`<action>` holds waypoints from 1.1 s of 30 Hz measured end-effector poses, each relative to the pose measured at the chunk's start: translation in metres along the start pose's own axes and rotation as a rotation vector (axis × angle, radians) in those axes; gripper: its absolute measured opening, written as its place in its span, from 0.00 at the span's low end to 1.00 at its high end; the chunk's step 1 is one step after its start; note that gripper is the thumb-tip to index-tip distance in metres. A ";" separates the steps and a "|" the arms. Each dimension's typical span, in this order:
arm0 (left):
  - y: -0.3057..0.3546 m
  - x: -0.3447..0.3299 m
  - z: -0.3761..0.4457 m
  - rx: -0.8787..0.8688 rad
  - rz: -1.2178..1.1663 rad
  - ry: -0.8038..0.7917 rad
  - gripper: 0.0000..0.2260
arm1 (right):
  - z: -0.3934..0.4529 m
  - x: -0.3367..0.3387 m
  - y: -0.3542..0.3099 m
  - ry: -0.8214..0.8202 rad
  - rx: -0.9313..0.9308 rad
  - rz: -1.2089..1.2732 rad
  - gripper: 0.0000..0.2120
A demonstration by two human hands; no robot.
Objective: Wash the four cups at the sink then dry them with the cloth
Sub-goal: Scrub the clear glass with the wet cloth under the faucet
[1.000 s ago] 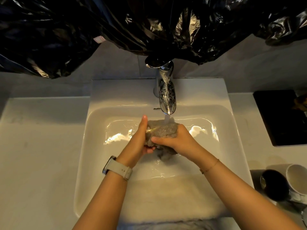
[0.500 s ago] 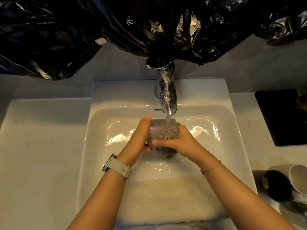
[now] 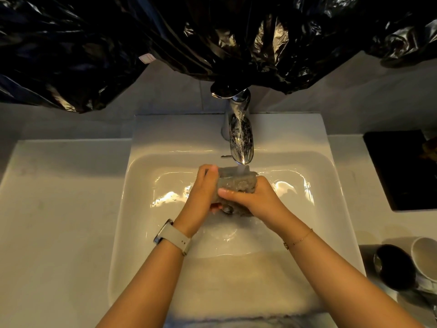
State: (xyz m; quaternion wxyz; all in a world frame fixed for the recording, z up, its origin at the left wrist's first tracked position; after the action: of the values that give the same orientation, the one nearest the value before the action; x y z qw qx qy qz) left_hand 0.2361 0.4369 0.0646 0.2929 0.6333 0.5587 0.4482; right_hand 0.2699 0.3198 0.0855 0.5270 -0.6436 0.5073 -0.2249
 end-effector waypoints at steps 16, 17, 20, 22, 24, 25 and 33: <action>-0.013 -0.003 -0.006 0.078 0.023 0.224 0.11 | -0.014 0.000 0.013 0.249 0.044 0.124 0.10; -0.008 -0.005 -0.011 -0.010 0.080 0.260 0.10 | -0.013 0.005 0.012 0.352 0.023 0.189 0.10; -0.005 -0.006 -0.018 -0.196 0.253 0.334 0.12 | -0.005 0.013 0.008 0.513 -0.067 0.277 0.10; -0.004 -0.002 -0.017 -0.188 0.245 0.347 0.14 | -0.003 0.009 0.011 0.437 -0.114 0.232 0.13; -0.009 0.003 -0.010 -0.090 0.133 0.322 0.15 | -0.007 0.003 0.010 0.303 -0.123 0.178 0.14; -0.014 0.005 -0.006 -0.040 0.086 0.305 0.16 | -0.010 0.000 0.011 0.223 -0.119 0.169 0.13; 0.003 -0.005 -0.014 -0.302 0.341 0.279 0.13 | -0.003 0.015 0.011 0.515 -0.095 0.271 0.13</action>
State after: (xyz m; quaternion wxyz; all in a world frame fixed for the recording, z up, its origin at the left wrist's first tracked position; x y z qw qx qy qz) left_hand 0.2246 0.4295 0.0717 0.2243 0.5995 0.4059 0.6524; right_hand 0.2687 0.3064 0.0725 0.3754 -0.5157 0.7156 -0.2846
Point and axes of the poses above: each hand's wrist, its own z-axis towards the middle knuckle, its own x-axis out of the back of the hand, y = z × x, the point moved 7 cm from there along z, towards the middle knuckle, and after that the axes turned 15 degrees about z, right-handed, at the moved point
